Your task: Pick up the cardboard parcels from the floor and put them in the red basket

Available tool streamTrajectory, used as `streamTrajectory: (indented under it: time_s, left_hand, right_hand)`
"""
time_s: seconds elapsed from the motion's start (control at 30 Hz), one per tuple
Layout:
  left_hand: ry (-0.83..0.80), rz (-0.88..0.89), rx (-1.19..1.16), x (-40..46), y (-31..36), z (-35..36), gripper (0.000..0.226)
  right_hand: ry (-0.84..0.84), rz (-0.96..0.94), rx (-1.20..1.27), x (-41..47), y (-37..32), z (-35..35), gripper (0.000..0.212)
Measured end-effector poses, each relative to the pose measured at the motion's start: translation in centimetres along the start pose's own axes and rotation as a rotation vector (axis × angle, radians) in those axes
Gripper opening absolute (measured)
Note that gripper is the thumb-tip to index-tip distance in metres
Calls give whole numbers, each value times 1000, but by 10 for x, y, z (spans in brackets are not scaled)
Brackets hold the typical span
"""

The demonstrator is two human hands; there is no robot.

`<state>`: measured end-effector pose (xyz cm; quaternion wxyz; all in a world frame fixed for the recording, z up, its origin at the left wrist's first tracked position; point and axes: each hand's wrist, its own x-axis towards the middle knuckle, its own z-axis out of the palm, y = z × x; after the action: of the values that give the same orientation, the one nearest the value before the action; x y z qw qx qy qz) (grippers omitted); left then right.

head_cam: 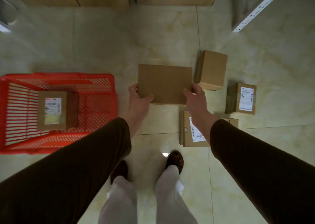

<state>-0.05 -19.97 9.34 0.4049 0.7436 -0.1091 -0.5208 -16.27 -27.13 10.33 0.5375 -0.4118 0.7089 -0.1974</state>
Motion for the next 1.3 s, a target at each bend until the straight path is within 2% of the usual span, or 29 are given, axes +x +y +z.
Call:
streamTrajectory:
  time_s: [0.3, 0.57, 0.83, 1.1, 1.2, 1.3]
  left_hand:
    - [53, 51, -41, -41, 6, -112, 59]
    - [211, -29, 27, -40, -19, -228, 55]
    - [180, -73, 32, -31, -46, -317, 58]
    - [75, -6, 200, 3, -46, -386, 58]
    - [35, 36, 311, 24, -44, -400, 54]
    - [-23, 77, 394, 48, -41, -406, 59]
  right_hand:
    - [44, -31, 46, -103, -14, 73, 41]
    - [-144, 19, 19, -170, -6, 167, 43]
    - [-198, 77, -37, -207, 1, 244, 45]
    - [-132, 14, -92, -229, 3, 315, 86]
    - [-139, 90, -23, -224, 12, 324, 82]
    - [-125, 219, 102, -213, 26, 330, 70]
